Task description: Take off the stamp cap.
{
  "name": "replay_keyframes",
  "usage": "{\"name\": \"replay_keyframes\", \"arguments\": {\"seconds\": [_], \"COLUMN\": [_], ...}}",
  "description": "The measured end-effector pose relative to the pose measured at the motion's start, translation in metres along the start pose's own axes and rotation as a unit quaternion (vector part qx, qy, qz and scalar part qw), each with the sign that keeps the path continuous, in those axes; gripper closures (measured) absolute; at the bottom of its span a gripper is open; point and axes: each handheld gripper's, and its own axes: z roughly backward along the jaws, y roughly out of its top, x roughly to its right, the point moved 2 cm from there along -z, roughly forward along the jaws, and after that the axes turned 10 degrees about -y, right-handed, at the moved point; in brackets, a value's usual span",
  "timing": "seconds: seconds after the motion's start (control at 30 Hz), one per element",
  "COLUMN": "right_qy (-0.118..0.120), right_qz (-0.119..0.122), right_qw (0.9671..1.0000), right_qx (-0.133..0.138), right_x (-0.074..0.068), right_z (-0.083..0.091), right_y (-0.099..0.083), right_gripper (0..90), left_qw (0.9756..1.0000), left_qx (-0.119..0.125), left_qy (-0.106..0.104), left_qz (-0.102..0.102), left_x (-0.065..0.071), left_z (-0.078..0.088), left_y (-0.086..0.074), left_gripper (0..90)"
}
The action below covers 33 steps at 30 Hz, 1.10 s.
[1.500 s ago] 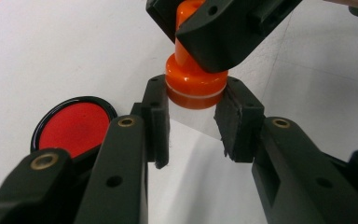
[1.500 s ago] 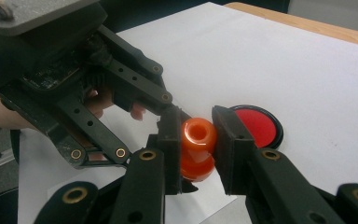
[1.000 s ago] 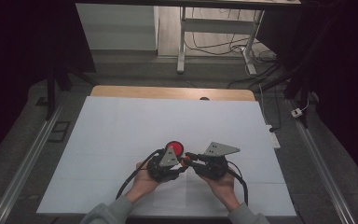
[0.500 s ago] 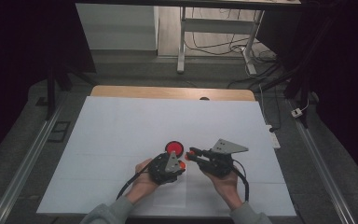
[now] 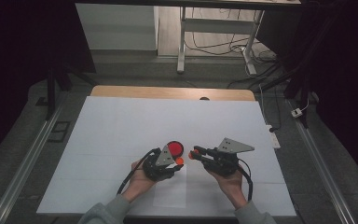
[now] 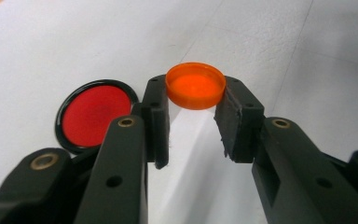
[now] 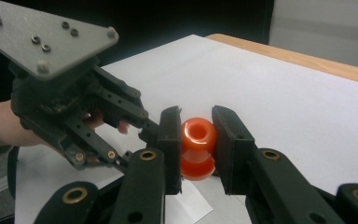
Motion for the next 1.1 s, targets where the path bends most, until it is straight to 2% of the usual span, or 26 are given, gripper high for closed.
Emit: {"name": "replay_keyframes", "arguments": {"seconds": [0.1,0.37,0.67,0.87,1.1], "right_qy": [0.002,0.017,0.018,0.012,0.011], "right_qz": [0.000,0.003,-0.001,-0.001,-0.010], "right_qw": [1.0000,0.9998,0.9998,0.9999,0.9999], "right_qx": [-0.001,-0.001,0.003,0.006,0.009], "right_x": [0.000,-0.002,-0.001,0.002,0.005], "right_z": [0.000,-0.001,-0.001,0.001,0.002], "right_y": [0.000,-0.001,-0.001,-0.001,-0.001], "right_gripper": [72.8,72.8,72.7,72.6,72.6], "left_qw": [0.9999,0.9996,0.9990,0.9981,0.9968], "left_qx": [0.013,0.022,0.035,0.044,0.053], "left_qy": [-0.003,0.002,0.000,0.001,0.014], "left_qz": [0.009,0.017,0.029,0.043,0.058], "left_x": [-0.003,-0.006,-0.009,-0.013,-0.015], "left_z": [0.007,0.020,0.035,0.051,0.075], "left_y": [-0.003,-0.011,-0.015,-0.021,-0.037], "left_gripper": [65.5,65.4,65.4,65.3,65.3]}}
